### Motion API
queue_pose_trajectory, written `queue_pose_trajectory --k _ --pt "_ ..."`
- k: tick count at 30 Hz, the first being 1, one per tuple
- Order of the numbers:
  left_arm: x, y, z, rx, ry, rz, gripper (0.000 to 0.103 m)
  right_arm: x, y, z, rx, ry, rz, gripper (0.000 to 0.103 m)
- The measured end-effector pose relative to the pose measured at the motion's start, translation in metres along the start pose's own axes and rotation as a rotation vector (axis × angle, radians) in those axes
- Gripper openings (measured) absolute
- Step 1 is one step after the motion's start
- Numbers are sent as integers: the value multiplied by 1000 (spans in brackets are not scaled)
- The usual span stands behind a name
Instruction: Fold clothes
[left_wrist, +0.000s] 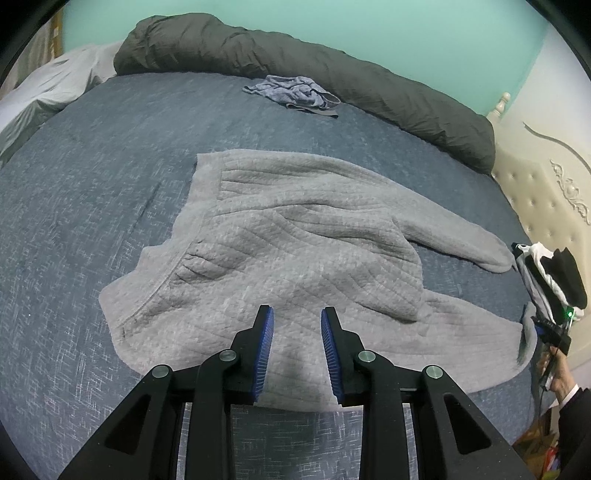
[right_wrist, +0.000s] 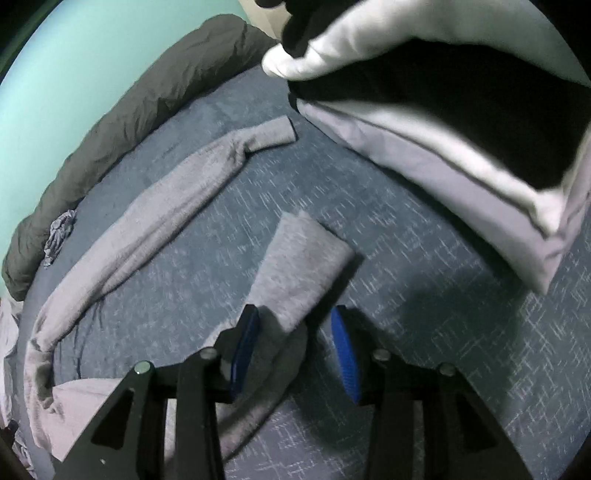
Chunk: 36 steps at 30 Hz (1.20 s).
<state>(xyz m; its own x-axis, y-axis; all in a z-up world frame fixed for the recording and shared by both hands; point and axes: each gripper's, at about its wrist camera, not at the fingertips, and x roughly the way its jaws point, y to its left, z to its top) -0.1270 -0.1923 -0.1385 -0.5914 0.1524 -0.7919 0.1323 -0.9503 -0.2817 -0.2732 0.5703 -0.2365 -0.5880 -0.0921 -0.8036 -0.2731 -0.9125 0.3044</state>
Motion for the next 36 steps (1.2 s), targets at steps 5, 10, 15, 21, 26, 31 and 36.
queue_pose_trajectory --k 5,10,15,21,26,31,36 --pt "0 0 -1 0 0 -1 29 -1 3 4 7 1 24 40" --pt "1 -2 0 3 0 -1 30 -5 6 5 16 -3 57 27" --pt "2 -2 0 -3 0 -4 30 -1 15 6 10 36 118 27" --pt "0 -3 0 -1 -2 -6 30 6 16 5 23 67 130 11" --pt "-5 -1 1 -5 -8 -4 30 -23 12 4 -6 -3 135 6" --pt "-11 -2 2 -10 -22 -19 30 -62 -15 -5 -25 -39 114 6" --pt "-17 -10 0 -10 -31 -34 30 -78 -61 -37 9 -8 59 5"
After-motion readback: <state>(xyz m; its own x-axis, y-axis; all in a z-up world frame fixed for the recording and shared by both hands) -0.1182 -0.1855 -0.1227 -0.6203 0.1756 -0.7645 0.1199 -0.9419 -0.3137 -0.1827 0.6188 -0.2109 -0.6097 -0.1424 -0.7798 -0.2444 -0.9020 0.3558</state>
